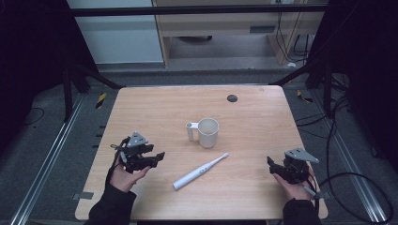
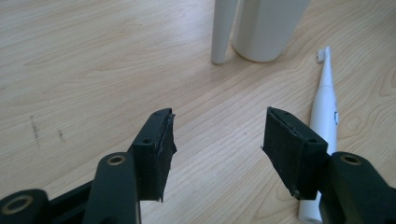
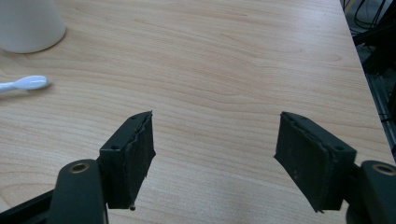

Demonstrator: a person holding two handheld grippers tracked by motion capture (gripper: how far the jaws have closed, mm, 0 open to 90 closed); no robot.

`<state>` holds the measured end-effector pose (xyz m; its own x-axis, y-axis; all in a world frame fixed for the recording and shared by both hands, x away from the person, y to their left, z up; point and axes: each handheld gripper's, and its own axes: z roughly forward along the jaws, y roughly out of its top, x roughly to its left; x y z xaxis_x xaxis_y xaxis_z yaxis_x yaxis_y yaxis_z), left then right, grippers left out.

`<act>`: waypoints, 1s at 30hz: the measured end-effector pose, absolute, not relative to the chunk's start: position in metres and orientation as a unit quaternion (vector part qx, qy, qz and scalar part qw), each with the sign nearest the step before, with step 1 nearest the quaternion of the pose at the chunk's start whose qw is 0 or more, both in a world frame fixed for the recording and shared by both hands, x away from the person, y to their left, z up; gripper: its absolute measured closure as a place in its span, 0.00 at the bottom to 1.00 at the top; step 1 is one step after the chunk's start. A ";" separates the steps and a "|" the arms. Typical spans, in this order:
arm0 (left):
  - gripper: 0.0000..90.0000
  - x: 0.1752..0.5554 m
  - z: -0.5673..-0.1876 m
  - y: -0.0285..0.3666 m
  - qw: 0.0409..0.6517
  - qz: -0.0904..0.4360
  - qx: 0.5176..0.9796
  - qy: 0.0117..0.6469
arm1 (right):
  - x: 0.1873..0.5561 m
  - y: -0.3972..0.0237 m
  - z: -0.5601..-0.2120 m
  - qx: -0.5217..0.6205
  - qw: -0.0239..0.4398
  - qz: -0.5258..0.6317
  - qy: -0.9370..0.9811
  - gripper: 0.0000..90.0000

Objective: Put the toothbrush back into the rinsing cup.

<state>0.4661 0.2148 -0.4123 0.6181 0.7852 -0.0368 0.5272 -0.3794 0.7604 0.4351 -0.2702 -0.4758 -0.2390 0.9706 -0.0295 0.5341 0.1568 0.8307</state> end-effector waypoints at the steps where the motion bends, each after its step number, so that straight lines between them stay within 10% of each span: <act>1: 0.47 0.467 -0.412 0.213 0.383 0.168 0.815 0.401 | 0.435 -0.270 -0.475 0.538 0.301 0.363 0.699 0.32; 30: 0.52 0.475 -0.416 0.154 0.370 0.142 0.853 0.341 | 0.436 -0.265 -0.473 0.523 0.303 0.352 0.714 0.41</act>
